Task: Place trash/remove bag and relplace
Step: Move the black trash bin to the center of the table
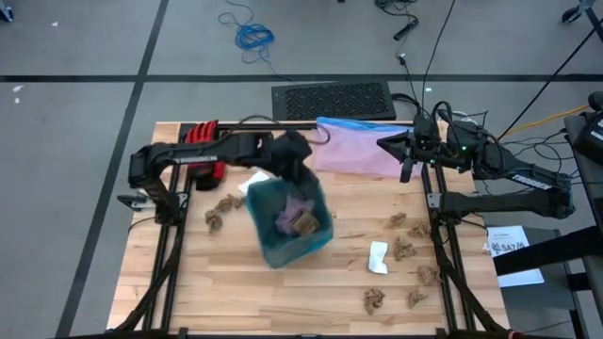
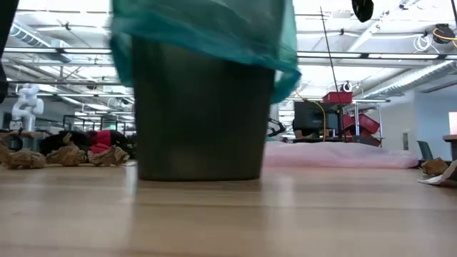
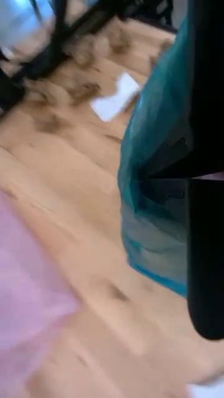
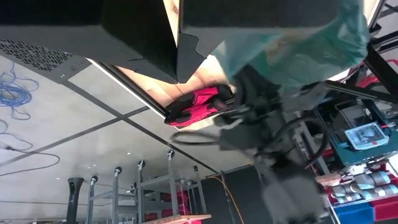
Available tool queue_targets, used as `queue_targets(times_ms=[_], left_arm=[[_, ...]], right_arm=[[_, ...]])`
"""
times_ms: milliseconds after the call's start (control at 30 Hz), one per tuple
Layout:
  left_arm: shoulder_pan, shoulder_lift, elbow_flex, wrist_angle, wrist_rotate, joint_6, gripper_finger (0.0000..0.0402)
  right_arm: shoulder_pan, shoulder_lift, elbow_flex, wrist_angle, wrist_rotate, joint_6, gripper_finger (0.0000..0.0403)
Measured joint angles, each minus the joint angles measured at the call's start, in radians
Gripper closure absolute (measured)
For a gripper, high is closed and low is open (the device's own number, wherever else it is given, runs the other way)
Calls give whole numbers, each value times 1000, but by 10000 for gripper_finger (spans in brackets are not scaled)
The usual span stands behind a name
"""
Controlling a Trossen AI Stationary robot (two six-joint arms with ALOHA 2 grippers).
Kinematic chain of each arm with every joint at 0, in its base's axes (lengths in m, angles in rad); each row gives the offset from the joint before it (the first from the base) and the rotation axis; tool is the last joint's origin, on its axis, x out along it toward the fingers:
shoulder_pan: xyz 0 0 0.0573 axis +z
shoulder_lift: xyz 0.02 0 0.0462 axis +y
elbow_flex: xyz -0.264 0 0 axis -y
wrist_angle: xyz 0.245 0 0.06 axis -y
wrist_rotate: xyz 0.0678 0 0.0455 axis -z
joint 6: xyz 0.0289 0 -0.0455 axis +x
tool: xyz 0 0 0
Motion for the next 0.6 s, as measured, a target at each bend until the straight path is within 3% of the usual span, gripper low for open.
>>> queue_targets(times_ms=[100,233,367,500,600], left_arm=[[41,0,15,17,38,31,401],[72,-3,157,-130,21,138,401],[99,-6,359,-397,-67,245,401],[138,-8,513,-732,-175,241,402],[167,-41,505,-744,-249,217,402]], right_arm=[[0,0,0,0,0,1,403],[0,0,0,0,0,2,403],[0,0,0,18,3,0,403],[0,0,0,54,75,73,403],[0,2,0,66,114,102,403]])
